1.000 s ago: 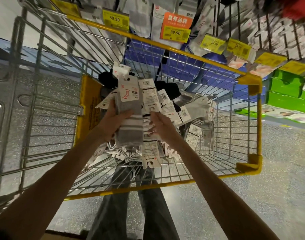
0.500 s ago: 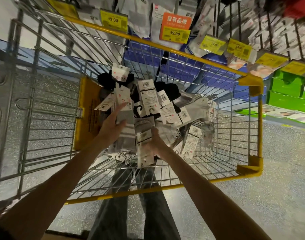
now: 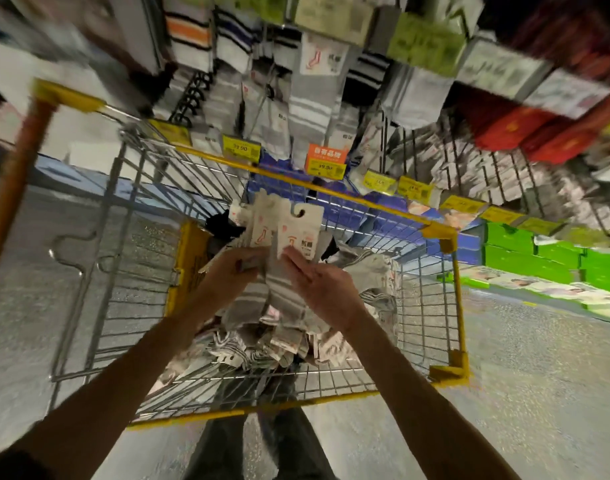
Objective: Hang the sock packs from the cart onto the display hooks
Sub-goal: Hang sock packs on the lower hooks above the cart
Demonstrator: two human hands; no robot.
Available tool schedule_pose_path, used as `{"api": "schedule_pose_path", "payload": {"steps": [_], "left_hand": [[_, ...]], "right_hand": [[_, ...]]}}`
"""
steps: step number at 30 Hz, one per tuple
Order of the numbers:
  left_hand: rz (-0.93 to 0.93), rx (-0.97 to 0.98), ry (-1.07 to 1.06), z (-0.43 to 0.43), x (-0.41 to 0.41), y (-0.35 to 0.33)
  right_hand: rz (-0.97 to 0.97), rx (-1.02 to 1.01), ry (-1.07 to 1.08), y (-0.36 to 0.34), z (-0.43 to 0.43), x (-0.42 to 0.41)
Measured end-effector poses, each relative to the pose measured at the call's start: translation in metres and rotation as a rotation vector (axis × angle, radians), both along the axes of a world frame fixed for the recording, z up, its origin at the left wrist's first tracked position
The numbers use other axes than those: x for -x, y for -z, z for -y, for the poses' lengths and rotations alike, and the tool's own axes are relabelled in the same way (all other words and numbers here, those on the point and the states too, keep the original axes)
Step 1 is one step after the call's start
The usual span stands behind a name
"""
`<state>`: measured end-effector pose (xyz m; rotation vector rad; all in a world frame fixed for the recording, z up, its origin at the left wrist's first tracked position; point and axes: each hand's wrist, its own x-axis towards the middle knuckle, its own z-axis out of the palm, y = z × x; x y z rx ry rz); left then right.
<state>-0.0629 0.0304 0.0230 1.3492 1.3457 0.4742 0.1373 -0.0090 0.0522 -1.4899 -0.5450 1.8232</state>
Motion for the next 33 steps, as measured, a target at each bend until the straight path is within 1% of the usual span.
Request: {"api": "schedule_pose_path", "payload": {"steps": [1,2,3,4,5,6,8,10,12,14,16,18,19,20,22,23,24,27,29,31,33], "left_hand": [[-0.018,-0.015,0.012,-0.005,0.0,-0.009],[-0.021,-0.031,0.019,-0.011,0.003,-0.014],[-0.048,-0.034,0.02,-0.017,0.005,-0.018],[-0.072,-0.015,0.019,-0.024,0.007,-0.024],[-0.081,0.024,0.025,-0.028,0.007,-0.031],[-0.066,0.057,0.005,-0.031,0.004,-0.044],[-0.016,0.079,-0.014,-0.029,-0.009,-0.084],[-0.008,0.077,-0.021,-0.024,-0.018,-0.108],[0.012,0.112,-0.108,-0.022,-0.025,-0.126],[0.032,0.17,-0.15,-0.021,-0.029,-0.139],[0.015,0.153,-0.147,-0.022,-0.03,-0.146],[0.074,0.135,-0.137,-0.023,-0.029,-0.154],[0.037,0.102,-0.101,-0.024,-0.027,-0.157],[0.018,0.084,-0.083,-0.026,-0.026,-0.161],[0.016,0.082,-0.07,-0.03,-0.027,-0.169],[0.022,0.088,-0.07,-0.033,-0.029,-0.175],[0.045,0.1,-0.075,-0.035,-0.031,-0.181],[0.175,0.177,-0.083,-0.046,-0.033,-0.188],[0.213,0.191,-0.096,-0.054,-0.032,-0.189],[0.215,0.194,-0.095,-0.064,-0.031,-0.188],[0.254,0.214,-0.09,-0.074,-0.031,-0.188]], "right_hand": [[-0.129,0.054,0.008,-0.016,0.002,0.002],[-0.311,0.1,0.035,-0.022,-0.001,-0.001],[-0.379,0.06,0.077,-0.028,-0.006,-0.002],[-0.434,0.139,0.228,-0.036,-0.009,-0.001],[-0.464,0.178,0.291,-0.05,-0.01,0.001],[-0.396,0.167,0.274,-0.061,-0.011,0.003],[-0.323,0.132,0.235,-0.085,-0.013,0.009],[-0.284,0.128,0.244,-0.102,-0.018,0.011],[-0.27,0.135,0.276,-0.113,-0.024,0.012],[-0.282,0.131,0.293,-0.12,-0.027,0.011],[-0.292,0.114,0.26,-0.125,-0.03,0.009],[-0.276,0.094,0.177,-0.133,-0.029,0.004],[-0.22,0.091,0.106,-0.133,-0.03,0.001],[-0.104,0.074,0.01,-0.132,-0.031,-0.002],[0.211,0.012,-0.196,-0.134,-0.034,-0.007],[0.352,-0.032,-0.268,-0.135,-0.037,-0.009],[0.445,-0.074,-0.3,-0.136,-0.039,-0.011],[0.514,-0.213,-0.237,-0.145,-0.046,-0.01],[0.473,-0.283,-0.138,-0.147,-0.055,-0.008],[0.429,-0.317,-0.054,-0.145,-0.064,-0.007],[0.446,-0.312,0.032,-0.141,-0.074,-0.005]]}}
